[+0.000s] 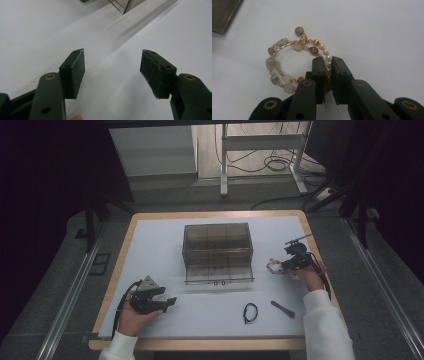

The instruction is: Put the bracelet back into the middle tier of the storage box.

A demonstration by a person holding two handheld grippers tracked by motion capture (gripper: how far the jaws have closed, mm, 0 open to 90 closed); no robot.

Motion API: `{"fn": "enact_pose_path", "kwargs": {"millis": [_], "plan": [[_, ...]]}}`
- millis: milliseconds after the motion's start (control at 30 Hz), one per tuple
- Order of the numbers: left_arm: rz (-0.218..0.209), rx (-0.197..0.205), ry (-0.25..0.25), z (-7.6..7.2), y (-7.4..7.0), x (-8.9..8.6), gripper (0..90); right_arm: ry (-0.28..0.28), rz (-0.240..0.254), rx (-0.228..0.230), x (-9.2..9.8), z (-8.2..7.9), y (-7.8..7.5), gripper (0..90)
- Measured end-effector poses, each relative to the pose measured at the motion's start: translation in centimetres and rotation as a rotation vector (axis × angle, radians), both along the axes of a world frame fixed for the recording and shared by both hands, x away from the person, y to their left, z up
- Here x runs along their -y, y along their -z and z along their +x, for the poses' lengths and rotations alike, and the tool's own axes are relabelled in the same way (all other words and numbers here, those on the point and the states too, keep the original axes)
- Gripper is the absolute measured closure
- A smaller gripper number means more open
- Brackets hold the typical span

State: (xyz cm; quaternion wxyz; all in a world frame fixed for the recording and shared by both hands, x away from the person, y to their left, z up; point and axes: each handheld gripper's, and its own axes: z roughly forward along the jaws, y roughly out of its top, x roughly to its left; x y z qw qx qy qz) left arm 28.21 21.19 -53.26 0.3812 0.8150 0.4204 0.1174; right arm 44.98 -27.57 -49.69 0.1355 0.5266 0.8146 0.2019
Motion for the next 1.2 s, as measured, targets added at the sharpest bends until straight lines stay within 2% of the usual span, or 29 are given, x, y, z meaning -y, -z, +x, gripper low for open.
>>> {"fn": "enact_pose_path", "kwargs": {"millis": [167, 333, 433, 567, 733, 900, 1000, 1067, 1200], "plan": [[0.000, 0.000, -0.001, -0.01, 0.01, 0.00, 36.5, -0.002, 0.004, -0.003, 0.12, -0.08, -0.04, 82.5], [0.000, 0.001, -0.002, 0.00, 0.00, -0.06, 36.4, 0.008, 0.045, -0.018, 0.56, -0.10, -0.08, 83.5], [0.002, 0.003, 0.002, 0.03, 0.04, -0.04, 36.4, 0.005, 0.051, -0.015, 0.71, -0.17, -0.07, 84.4], [0.000, 0.001, -0.003, 0.00, 0.03, -0.03, 36.3, -0.015, 0.058, -0.021, 0.67, -0.23, -0.04, 74.6], [-0.001, 0.002, -0.003, 0.00, 0.02, -0.08, 36.3, -0.027, 0.003, -0.018, 0.23, -0.37, -0.15, 72.7], [-0.001, 0.002, -0.003, 0.02, 0.05, -0.11, 36.3, -0.014, -0.014, -0.005, 0.15, -0.50, -0.05, 75.4], [0.000, 0.001, -0.002, 0.02, 0.06, -0.07, 36.3, -0.017, -0.030, -0.009, -0.14, -0.62, -0.07, 81.1], [0.001, 0.000, -0.002, 0.02, 0.06, -0.06, 36.3, -0.017, -0.024, -0.018, -0.17, -0.63, -0.09, 84.7], [-0.002, 0.001, -0.005, 0.02, 0.08, -0.11, 36.3, 0.008, 0.010, -0.035, 0.12, -0.56, -0.14, 85.3]]}}
